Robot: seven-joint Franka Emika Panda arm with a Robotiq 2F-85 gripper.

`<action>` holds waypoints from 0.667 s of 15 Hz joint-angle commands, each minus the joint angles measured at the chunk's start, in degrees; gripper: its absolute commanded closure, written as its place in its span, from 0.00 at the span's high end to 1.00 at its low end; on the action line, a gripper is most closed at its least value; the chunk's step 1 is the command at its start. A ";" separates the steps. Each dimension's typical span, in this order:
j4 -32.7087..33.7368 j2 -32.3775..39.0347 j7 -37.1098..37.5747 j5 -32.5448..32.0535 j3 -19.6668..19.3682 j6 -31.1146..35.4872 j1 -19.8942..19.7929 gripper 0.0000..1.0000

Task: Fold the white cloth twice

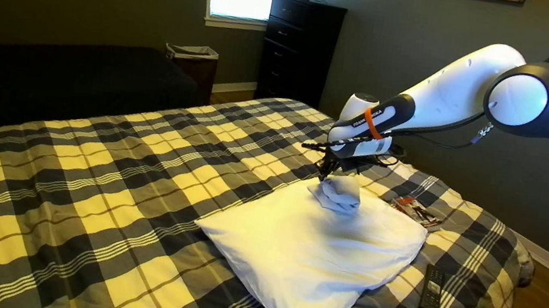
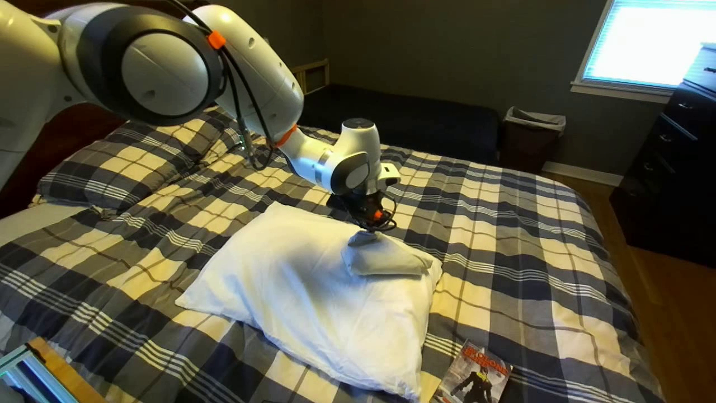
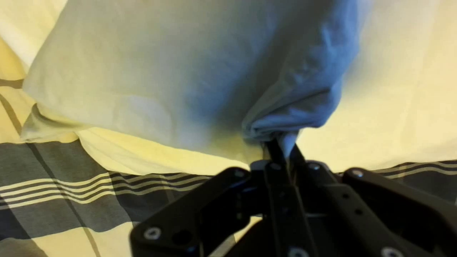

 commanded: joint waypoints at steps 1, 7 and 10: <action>3.50 2.37 -0.28 0.92 1.08 -2.58 -0.73 0.01; 3.43 1.61 -0.82 1.30 1.55 -2.98 -1.28 0.60; 2.50 0.33 -0.79 1.76 1.57 -1.82 -1.78 0.82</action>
